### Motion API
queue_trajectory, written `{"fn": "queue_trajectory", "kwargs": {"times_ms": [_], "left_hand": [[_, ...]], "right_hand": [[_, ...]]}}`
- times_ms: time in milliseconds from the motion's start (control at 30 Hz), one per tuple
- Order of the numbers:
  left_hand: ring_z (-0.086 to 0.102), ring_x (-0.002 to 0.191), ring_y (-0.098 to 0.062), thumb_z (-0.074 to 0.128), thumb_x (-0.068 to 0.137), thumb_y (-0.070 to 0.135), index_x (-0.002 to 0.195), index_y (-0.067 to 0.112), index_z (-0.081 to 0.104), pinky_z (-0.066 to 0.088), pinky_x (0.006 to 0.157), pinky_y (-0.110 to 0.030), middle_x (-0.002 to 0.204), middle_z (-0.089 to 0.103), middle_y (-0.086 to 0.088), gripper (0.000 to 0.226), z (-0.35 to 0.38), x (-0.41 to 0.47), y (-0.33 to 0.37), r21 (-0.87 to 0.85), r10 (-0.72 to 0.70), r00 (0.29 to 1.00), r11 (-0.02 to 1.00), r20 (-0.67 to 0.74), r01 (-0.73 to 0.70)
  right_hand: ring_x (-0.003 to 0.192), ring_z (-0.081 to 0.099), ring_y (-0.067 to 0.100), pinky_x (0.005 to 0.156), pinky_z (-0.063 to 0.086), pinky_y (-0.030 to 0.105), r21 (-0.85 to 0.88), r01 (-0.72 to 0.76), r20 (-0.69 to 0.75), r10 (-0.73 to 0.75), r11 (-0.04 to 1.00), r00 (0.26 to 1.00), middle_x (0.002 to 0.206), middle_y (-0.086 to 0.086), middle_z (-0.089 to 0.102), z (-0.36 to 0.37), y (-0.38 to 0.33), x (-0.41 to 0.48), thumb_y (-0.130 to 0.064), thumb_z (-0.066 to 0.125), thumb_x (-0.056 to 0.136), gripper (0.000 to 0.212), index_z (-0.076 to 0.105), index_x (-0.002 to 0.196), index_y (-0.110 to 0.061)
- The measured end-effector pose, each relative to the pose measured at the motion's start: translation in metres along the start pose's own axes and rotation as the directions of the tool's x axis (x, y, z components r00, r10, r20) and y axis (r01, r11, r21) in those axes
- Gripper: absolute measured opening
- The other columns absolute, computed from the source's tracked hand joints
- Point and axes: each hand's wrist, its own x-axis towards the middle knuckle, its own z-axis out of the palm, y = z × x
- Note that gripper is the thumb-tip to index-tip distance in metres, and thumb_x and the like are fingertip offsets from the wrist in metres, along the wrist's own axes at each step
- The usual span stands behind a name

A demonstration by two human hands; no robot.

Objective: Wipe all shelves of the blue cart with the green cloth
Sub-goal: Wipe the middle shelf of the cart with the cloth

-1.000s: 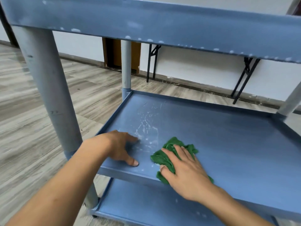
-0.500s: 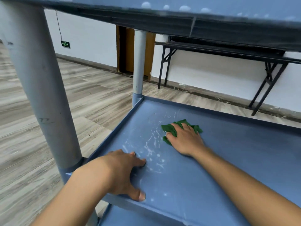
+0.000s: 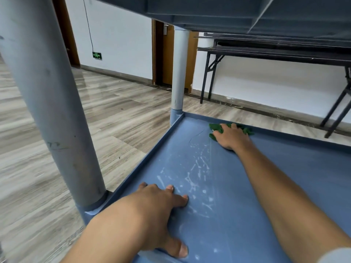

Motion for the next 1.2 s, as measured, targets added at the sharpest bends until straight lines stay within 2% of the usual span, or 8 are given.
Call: {"fn": "queue_trajectory", "kwargs": {"times_ms": [133, 267, 433, 600, 700, 967, 1200], "left_hand": [[0.020, 0.143, -0.020, 0.069, 0.073, 0.065, 0.147, 0.057, 0.009, 0.022, 0.109, -0.034, 0.160, 0.005, 0.019, 0.096, 0.000, 0.001, 0.002, 0.025, 0.002, 1.000, 1.000, 0.007, -0.002], [0.021, 0.142, -0.023, 0.068, 0.073, 0.066, 0.148, 0.053, 0.011, 0.023, 0.109, -0.034, 0.161, 0.006, 0.015, 0.095, 0.003, -0.002, 0.002, 0.041, 0.015, 1.000, 0.999, 0.017, -0.016], [0.016, 0.145, -0.025, 0.066, 0.074, 0.067, 0.151, 0.047, 0.012, 0.021, 0.112, -0.037, 0.162, 0.006, 0.012, 0.096, 0.003, -0.009, 0.005, 0.054, 0.005, 0.999, 0.999, 0.047, -0.008], [0.025, 0.141, -0.024, 0.066, 0.074, 0.067, 0.151, 0.042, 0.020, 0.028, 0.108, -0.035, 0.159, 0.021, 0.010, 0.093, 0.004, -0.017, 0.009, 0.064, 0.008, 1.000, 0.998, 0.016, -0.009], [0.025, 0.143, -0.021, 0.065, 0.075, 0.067, 0.152, 0.040, 0.018, 0.029, 0.109, -0.036, 0.158, 0.024, 0.010, 0.093, 0.004, -0.022, 0.011, 0.081, 0.011, 1.000, 0.997, 0.019, -0.013], [0.023, 0.143, -0.018, 0.063, 0.077, 0.067, 0.152, 0.038, 0.019, 0.029, 0.110, -0.036, 0.158, 0.023, 0.009, 0.092, 0.009, -0.029, 0.014, 0.100, 0.019, 1.000, 0.995, 0.022, -0.021], [0.025, 0.141, -0.022, 0.055, 0.085, 0.065, 0.153, 0.038, 0.015, 0.031, 0.108, -0.035, 0.159, 0.022, 0.006, 0.084, 0.008, -0.029, 0.015, 0.166, 0.009, 0.999, 0.986, 0.040, -0.016]], "right_hand": [[0.146, 0.031, 0.040, 0.118, 0.027, 0.056, -0.002, 0.058, 0.039, -0.058, 0.998, 0.998, 0.166, 0.013, 0.022, 0.001, -0.004, -0.032, -0.067, 0.027, 0.096, 0.071, 0.025, 0.159, -0.033], [0.149, 0.026, 0.036, 0.121, 0.023, 0.053, 0.015, 0.130, 0.086, -0.131, 0.991, 0.988, 0.168, 0.007, 0.017, 0.001, -0.011, -0.102, -0.068, 0.027, 0.094, 0.071, 0.023, 0.158, -0.038], [0.141, 0.034, 0.032, 0.118, 0.026, 0.048, 0.010, 0.167, 0.071, -0.167, 0.986, 0.983, 0.155, 0.005, 0.032, -0.002, -0.017, -0.222, -0.065, 0.030, 0.093, 0.061, 0.029, 0.149, -0.043], [0.144, 0.029, 0.026, 0.120, 0.022, 0.044, 0.008, 0.206, 0.071, -0.206, 0.979, 0.976, 0.152, -0.001, 0.031, -0.008, -0.018, -0.325, -0.063, 0.027, 0.093, 0.062, 0.027, 0.152, -0.041], [0.145, 0.026, 0.021, 0.121, 0.019, 0.040, 0.007, 0.190, 0.053, -0.190, 0.982, 0.980, 0.154, -0.006, 0.028, -0.009, -0.016, -0.368, -0.065, 0.024, 0.095, 0.064, 0.026, 0.155, -0.042], [0.145, 0.027, 0.019, 0.122, 0.019, 0.041, 0.014, 0.165, -0.009, -0.165, 0.986, 0.986, 0.156, -0.009, 0.031, -0.010, -0.017, -0.375, -0.060, 0.030, 0.099, 0.057, 0.030, 0.153, -0.042], [0.148, 0.025, 0.025, 0.122, 0.018, 0.048, 0.064, 0.112, 0.007, -0.113, 0.992, 0.994, 0.160, 0.000, 0.029, -0.007, -0.026, -0.331, -0.058, 0.031, 0.100, 0.055, 0.031, 0.152, -0.040]]}}
